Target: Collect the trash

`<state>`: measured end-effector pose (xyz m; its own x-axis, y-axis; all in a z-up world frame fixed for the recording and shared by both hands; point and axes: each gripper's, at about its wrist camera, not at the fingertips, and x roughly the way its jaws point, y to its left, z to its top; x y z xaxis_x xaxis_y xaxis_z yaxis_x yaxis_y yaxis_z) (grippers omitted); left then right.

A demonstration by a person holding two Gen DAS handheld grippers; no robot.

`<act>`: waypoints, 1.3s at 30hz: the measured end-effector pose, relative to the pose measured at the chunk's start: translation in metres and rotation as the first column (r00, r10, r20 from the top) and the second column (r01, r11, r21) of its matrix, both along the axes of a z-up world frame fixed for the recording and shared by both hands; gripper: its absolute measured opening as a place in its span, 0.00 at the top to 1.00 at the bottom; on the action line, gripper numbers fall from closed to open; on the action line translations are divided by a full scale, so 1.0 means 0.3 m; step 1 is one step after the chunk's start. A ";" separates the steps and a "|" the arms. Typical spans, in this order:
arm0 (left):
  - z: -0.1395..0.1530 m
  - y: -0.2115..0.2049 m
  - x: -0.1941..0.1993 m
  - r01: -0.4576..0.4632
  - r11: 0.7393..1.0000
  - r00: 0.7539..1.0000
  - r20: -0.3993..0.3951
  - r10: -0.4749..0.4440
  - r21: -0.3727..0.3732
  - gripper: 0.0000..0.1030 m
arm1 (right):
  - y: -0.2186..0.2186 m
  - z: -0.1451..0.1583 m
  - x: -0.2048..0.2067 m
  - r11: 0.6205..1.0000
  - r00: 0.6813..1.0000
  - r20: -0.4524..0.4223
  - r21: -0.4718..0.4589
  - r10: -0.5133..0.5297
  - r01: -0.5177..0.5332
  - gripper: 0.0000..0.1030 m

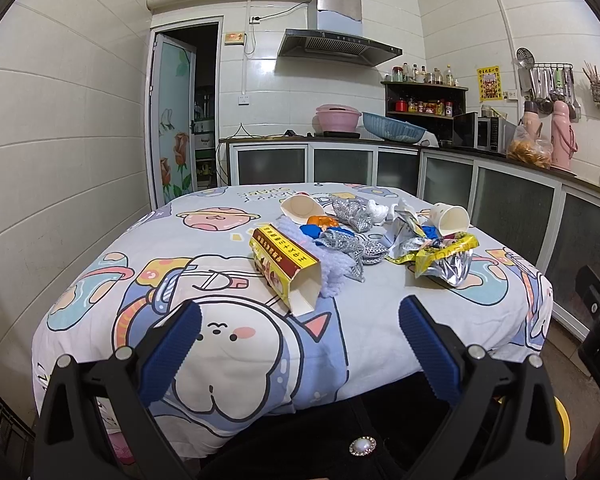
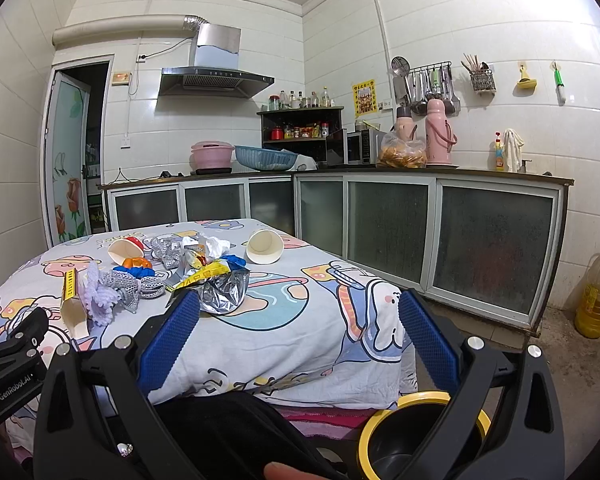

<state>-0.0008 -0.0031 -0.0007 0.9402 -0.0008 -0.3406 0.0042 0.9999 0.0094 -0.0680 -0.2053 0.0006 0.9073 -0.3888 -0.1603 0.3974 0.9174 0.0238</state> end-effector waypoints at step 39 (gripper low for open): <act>-0.078 0.037 0.148 0.117 0.984 0.974 -0.180 -0.140 -0.135 0.07 | -0.138 0.029 0.149 0.993 0.988 -0.094 0.030 0.120 -0.118 0.07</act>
<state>0.0437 0.0081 -0.0241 0.8486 -0.1704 -0.5009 0.1230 0.9843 -0.1265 -0.0233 -0.2467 0.0093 0.9268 -0.2740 -0.2568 0.2871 0.9578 0.0142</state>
